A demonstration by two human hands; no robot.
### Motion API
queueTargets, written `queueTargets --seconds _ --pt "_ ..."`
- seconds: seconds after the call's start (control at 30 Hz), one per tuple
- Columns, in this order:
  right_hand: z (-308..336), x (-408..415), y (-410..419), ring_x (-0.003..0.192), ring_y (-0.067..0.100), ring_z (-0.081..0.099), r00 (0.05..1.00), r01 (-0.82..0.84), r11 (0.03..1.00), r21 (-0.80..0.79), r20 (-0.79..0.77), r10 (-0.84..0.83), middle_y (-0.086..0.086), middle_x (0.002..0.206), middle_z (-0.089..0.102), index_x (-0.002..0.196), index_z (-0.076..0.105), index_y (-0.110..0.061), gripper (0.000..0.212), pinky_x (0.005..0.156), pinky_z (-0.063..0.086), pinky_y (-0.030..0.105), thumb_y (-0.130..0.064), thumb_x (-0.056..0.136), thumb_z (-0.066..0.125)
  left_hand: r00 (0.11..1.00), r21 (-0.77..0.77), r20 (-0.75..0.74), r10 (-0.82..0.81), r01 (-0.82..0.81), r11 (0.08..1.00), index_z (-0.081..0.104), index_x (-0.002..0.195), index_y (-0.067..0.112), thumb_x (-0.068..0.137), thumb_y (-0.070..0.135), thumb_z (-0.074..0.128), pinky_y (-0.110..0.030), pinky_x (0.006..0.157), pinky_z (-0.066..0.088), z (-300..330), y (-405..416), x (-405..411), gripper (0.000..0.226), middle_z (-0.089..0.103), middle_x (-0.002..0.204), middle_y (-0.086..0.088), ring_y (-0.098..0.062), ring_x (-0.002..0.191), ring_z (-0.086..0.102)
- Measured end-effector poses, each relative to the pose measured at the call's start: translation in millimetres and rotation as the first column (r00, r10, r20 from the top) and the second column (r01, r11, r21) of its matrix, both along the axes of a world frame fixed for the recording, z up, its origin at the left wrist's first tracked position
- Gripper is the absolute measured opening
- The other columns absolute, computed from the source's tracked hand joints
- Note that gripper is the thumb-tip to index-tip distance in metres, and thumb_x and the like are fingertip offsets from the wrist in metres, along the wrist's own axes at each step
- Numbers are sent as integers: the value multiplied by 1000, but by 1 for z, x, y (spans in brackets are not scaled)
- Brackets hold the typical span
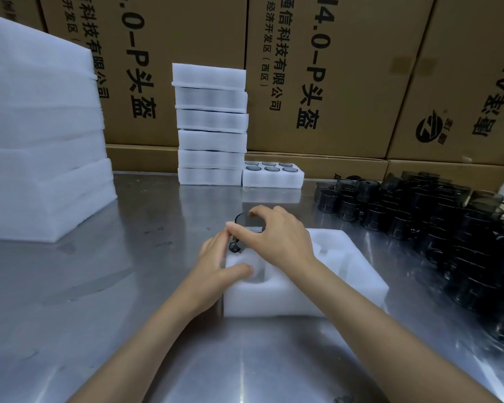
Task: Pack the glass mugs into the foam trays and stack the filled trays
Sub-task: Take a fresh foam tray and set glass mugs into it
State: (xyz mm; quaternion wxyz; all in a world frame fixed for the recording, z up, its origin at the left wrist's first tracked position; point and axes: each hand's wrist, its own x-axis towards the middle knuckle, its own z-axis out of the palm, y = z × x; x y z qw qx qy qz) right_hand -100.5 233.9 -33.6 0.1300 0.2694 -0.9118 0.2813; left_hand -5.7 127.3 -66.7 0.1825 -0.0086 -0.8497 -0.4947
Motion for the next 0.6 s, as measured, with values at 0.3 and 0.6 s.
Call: queueTargets --seconds 0.3,0.6 --pt "2 3 4 128 21 40 993 -70 997 -43 92 73 1 133 47 143 36 -34 72 95 38 40 -75 84 26 999 -55 -9 37 -37 998 9 151 29 65 43 55 -15 101 12 0 0 1 98 12 148 24 11 130 9" --pt "9 5 32 139 3 23 965 -263 964 -38 -2 263 -15 151 33 145 36 -26 45 108 18 19 -29 101 28 980 -109 -183 81 -102 989 25 138 47 67 62 45 7 97 8 3 -14 4 75 21 137 42 24 129 12"
